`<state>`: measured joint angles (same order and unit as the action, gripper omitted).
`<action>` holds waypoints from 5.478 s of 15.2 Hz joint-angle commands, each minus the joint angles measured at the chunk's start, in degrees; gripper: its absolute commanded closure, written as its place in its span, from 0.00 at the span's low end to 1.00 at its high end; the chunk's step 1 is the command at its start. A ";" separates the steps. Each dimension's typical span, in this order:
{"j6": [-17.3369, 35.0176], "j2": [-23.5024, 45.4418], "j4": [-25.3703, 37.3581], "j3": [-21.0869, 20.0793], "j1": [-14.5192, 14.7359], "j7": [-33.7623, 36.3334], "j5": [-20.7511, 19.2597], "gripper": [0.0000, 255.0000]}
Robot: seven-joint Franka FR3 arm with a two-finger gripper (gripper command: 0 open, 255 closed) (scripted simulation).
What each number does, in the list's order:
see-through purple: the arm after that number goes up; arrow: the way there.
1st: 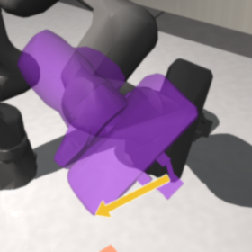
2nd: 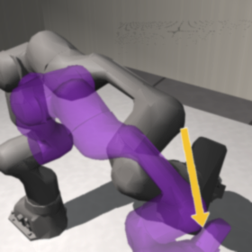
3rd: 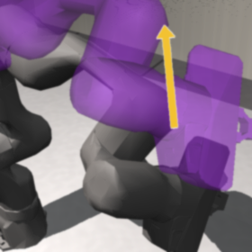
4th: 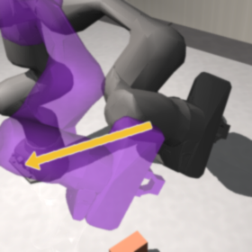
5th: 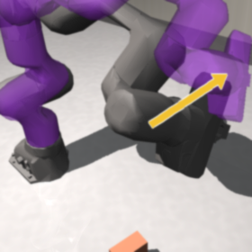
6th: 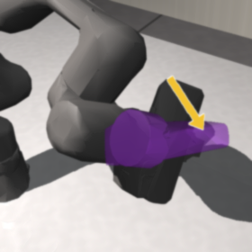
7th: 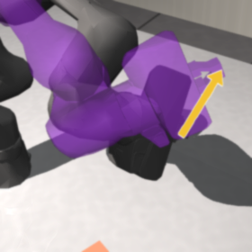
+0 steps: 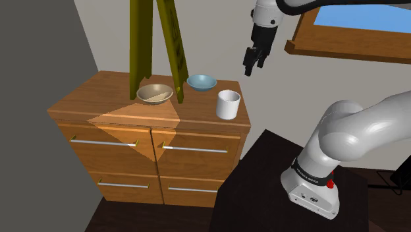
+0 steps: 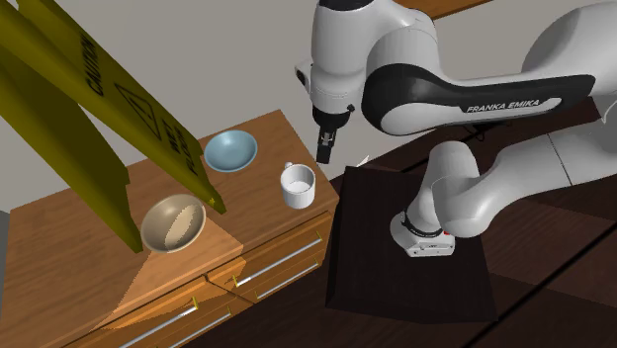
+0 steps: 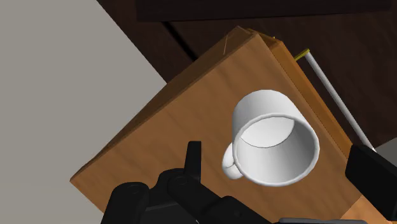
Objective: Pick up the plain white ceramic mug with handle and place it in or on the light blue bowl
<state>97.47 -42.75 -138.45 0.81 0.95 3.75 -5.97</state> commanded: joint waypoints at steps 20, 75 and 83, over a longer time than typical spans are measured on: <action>22.96 21.59 -6.08 -1.84 5.14 -0.83 5.79 0.00; 1.89 43.81 37.32 3.70 1.54 -9.82 5.06 1.00; -6.50 63.97 65.84 5.43 -1.67 -14.60 7.02 1.00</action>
<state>93.08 18.18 -77.77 6.03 -0.14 -10.13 0.73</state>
